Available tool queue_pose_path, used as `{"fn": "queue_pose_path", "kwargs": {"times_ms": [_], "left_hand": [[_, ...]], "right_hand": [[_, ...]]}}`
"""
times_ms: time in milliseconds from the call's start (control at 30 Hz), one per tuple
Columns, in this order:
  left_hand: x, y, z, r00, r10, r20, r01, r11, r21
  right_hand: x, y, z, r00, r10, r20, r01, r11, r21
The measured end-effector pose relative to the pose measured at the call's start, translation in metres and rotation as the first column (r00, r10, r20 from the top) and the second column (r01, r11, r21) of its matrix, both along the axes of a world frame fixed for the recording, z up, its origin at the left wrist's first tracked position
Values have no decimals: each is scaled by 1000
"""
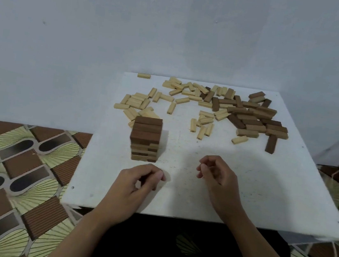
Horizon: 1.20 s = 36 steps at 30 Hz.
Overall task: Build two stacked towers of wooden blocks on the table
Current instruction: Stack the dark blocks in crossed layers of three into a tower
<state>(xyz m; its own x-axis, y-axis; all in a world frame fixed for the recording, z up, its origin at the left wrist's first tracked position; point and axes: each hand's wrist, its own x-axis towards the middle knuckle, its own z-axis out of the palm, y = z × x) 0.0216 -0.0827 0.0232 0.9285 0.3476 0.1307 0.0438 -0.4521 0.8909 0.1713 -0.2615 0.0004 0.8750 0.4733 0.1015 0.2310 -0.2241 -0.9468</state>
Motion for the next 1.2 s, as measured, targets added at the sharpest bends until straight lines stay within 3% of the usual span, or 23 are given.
{"fn": "queue_pose_path", "kwargs": {"times_ms": [133, 267, 367, 467, 567, 667, 867, 1100, 1200], "left_hand": [[30, -32, 2, 991, -131, -6, 131, 991, -30], [78, -58, -18, 994, -110, 23, 108, 991, 78], [118, -74, -36, 996, -79, 45, 66, 966, 250], [161, -91, -39, 988, -134, -82, 155, 908, 388], [197, -108, -37, 944, -231, -234, 324, 771, 548], [215, -113, -42, 915, -242, -323, 394, 703, 592], [211, -99, -55, 953, -228, -201, 304, 709, 636], [206, -80, -54, 999, -17, -48, 42, 801, 597], [226, -85, -42, 1000, -22, 20, 6, 804, 594]], "right_hand": [[14, -34, -4, 994, -67, 86, 74, 994, -79], [41, -70, -9, 960, -131, 248, 174, 972, -160], [68, -86, -11, 937, -165, 308, 236, 948, -211], [99, -95, -16, 919, -184, 349, 287, 919, -271], [125, -98, -22, 892, -170, 420, 322, 889, -324], [144, -100, -30, 875, -115, 469, 325, 860, -394], [157, -105, -43, 901, -57, 431, 282, 830, -481], [153, -105, -39, 860, -200, 469, 345, 906, -247], [151, -107, -38, 858, -199, 474, 321, 928, -189]]}}
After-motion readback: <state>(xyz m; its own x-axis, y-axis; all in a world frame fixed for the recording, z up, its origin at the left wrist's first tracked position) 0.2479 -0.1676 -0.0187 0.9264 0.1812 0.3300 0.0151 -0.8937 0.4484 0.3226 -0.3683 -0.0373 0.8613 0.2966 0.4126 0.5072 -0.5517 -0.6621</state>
